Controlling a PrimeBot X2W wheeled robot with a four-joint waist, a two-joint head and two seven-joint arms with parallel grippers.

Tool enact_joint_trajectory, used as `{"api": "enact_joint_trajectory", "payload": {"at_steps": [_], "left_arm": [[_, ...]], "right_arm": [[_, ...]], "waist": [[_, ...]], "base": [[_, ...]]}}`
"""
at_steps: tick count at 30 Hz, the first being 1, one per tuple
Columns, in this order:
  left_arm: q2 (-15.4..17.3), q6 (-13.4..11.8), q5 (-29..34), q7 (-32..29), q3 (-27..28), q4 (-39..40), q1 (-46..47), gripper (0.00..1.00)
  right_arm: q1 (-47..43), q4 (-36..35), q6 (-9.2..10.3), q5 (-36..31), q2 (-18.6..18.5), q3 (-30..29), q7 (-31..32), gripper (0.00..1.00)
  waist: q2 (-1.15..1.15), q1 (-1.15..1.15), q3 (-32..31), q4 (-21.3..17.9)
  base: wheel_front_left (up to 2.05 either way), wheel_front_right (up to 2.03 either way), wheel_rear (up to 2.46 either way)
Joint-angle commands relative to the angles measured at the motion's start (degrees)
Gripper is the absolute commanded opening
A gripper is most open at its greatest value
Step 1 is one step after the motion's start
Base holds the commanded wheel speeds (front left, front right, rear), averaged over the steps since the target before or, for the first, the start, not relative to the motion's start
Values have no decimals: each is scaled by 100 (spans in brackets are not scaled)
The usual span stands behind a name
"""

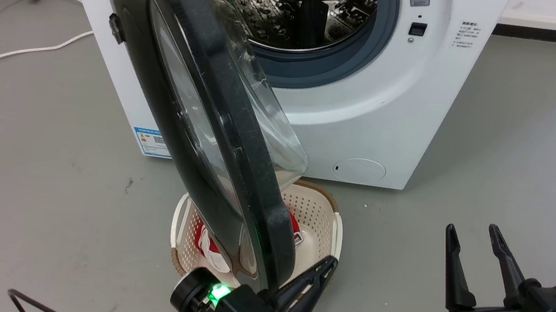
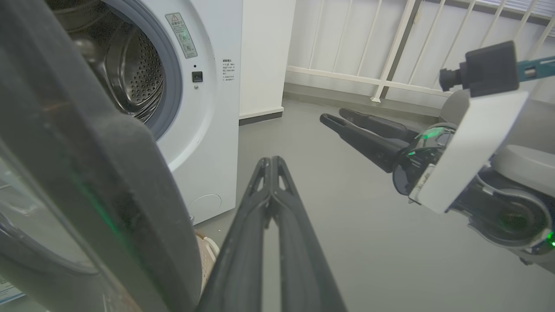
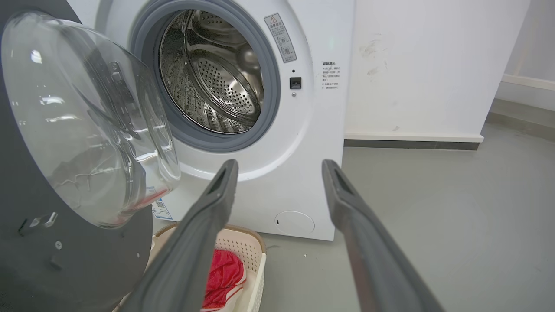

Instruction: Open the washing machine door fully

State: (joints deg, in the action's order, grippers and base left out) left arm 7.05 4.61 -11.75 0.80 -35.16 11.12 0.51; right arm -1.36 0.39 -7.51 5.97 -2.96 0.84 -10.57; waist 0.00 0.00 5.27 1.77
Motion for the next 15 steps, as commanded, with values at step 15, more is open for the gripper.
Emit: {"api": "enact_joint_trajectory", "payload": {"at_steps": [15], "left_arm": [[-302,-426,-86,830,281,-966,689,0]], "right_arm": [[137,116,4,56,17,59,-38,100]], "waist": [[0,0,94,-121]], "base": [[0,0,0]]}}
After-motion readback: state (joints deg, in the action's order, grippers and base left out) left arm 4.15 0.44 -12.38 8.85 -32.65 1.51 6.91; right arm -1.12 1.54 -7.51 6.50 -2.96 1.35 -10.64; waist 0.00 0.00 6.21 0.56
